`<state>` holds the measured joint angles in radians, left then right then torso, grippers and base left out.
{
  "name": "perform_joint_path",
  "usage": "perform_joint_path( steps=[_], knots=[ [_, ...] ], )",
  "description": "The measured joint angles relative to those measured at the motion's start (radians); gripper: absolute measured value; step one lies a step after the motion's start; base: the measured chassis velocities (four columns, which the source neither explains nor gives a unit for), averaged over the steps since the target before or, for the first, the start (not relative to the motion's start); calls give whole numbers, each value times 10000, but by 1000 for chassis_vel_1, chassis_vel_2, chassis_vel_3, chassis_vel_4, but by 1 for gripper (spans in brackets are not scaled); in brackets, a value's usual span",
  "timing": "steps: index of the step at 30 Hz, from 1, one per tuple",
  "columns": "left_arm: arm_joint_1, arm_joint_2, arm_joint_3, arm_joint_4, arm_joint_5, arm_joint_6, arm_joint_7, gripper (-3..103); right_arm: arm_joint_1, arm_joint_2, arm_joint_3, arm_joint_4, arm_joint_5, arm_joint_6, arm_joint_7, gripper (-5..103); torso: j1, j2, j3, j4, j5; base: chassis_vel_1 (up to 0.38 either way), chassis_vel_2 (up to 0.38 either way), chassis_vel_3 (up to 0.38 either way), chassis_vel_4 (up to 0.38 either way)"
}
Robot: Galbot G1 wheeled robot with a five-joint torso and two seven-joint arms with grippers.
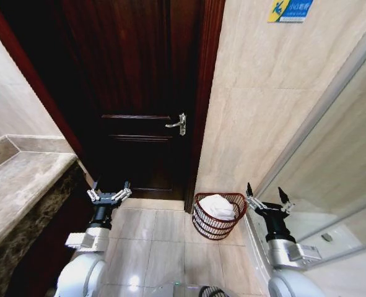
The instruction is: Discard the used towel into the hamper.
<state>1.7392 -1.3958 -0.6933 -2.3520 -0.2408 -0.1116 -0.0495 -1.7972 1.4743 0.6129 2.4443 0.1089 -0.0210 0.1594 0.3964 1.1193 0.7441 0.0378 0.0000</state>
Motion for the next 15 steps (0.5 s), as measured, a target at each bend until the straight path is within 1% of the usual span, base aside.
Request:
perform_joint_path(
  steps=[15],
  knots=[
    [0,0,0,1,0,-1,0,100,-1,0,0,0,0,0,0,100,-2,0,-3,-1,0,83,-75,-80,78]
  ],
)
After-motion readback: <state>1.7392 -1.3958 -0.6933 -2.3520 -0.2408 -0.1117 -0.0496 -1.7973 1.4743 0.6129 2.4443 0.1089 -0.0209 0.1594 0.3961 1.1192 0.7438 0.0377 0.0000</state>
